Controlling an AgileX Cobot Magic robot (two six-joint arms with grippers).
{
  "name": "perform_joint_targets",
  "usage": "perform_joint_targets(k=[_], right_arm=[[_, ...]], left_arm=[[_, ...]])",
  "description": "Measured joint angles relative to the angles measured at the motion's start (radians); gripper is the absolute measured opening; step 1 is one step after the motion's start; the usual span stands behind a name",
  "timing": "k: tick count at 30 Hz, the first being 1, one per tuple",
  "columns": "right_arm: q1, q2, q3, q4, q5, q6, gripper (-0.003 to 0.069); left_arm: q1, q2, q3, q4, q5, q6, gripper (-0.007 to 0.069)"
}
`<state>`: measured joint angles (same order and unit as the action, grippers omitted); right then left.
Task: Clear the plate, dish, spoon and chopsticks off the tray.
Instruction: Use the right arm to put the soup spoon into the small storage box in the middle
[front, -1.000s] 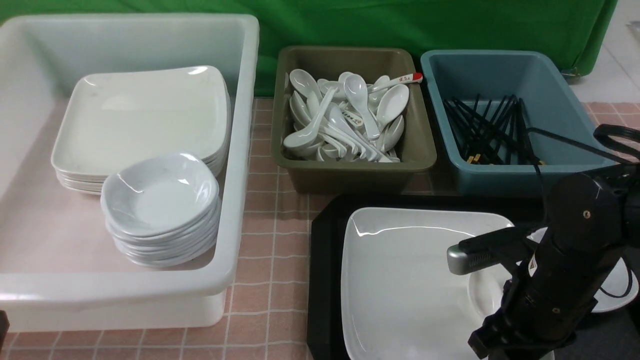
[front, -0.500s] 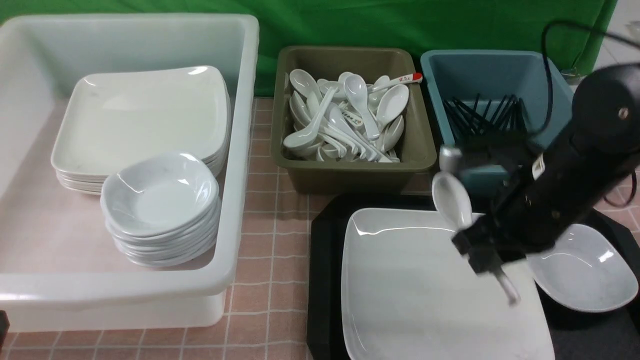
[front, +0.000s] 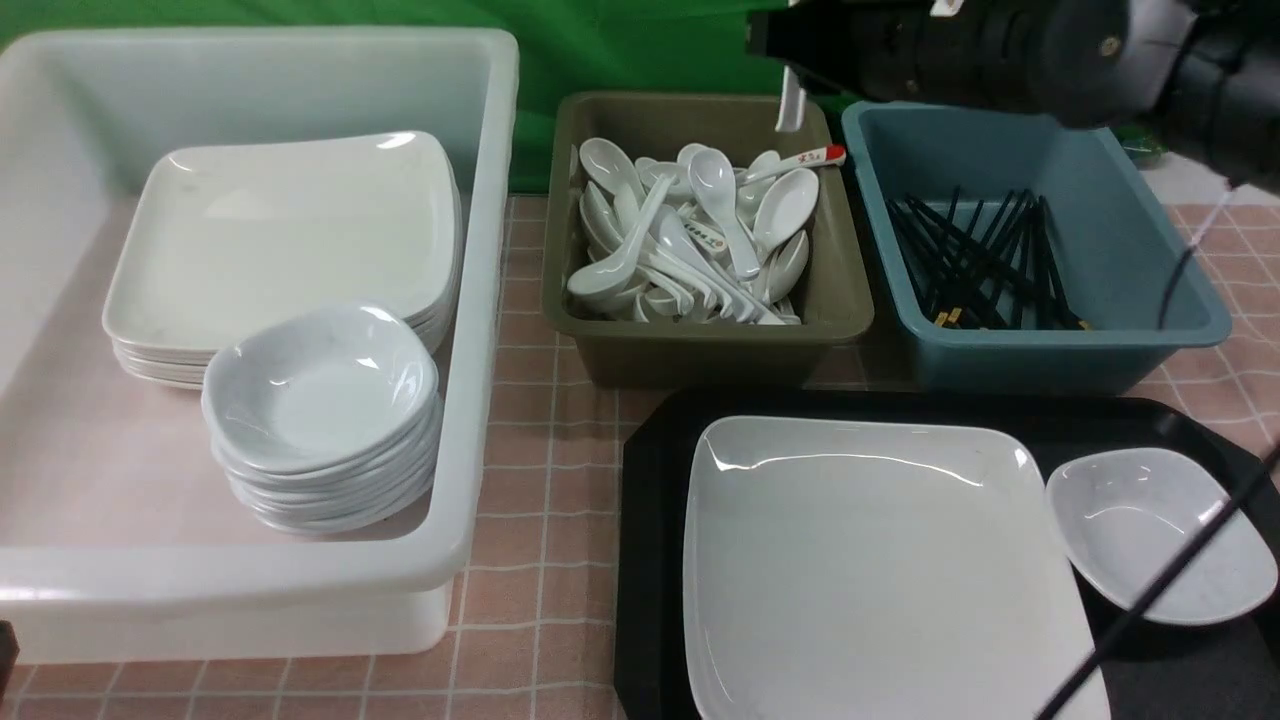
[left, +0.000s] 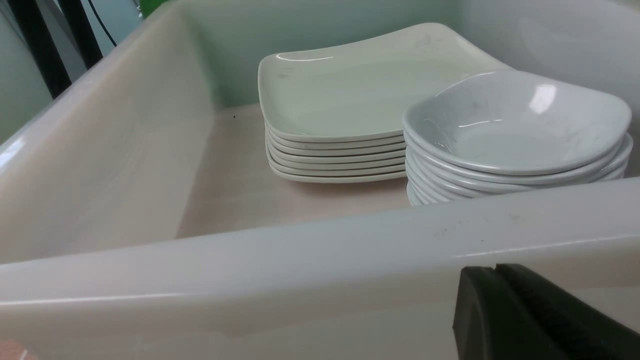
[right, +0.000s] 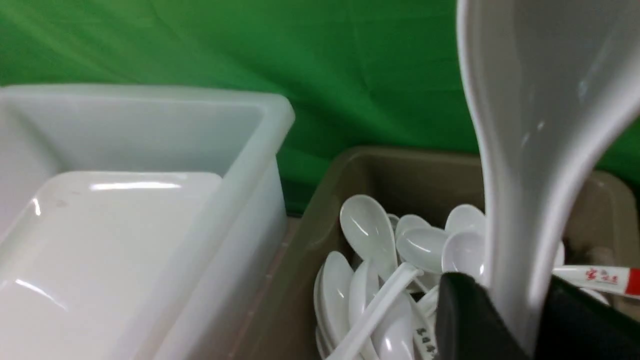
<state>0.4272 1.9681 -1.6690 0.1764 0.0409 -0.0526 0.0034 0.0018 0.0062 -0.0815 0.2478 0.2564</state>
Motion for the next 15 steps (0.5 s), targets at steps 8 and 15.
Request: perform_joint_targets(k=[8,15], right_arm=[[0.001,0.134,-0.117,0.001,0.225,0.008,0.0499],[-0.026,-0.019,-0.246,-0.070,0.751,-0.097,0.0366]], left_arm=[[0.000,0.000,0.000,0.000,0.000,0.000,0.0022],[0.000,0.000,0.000,0.000,0.000,0.000,0.0022]])
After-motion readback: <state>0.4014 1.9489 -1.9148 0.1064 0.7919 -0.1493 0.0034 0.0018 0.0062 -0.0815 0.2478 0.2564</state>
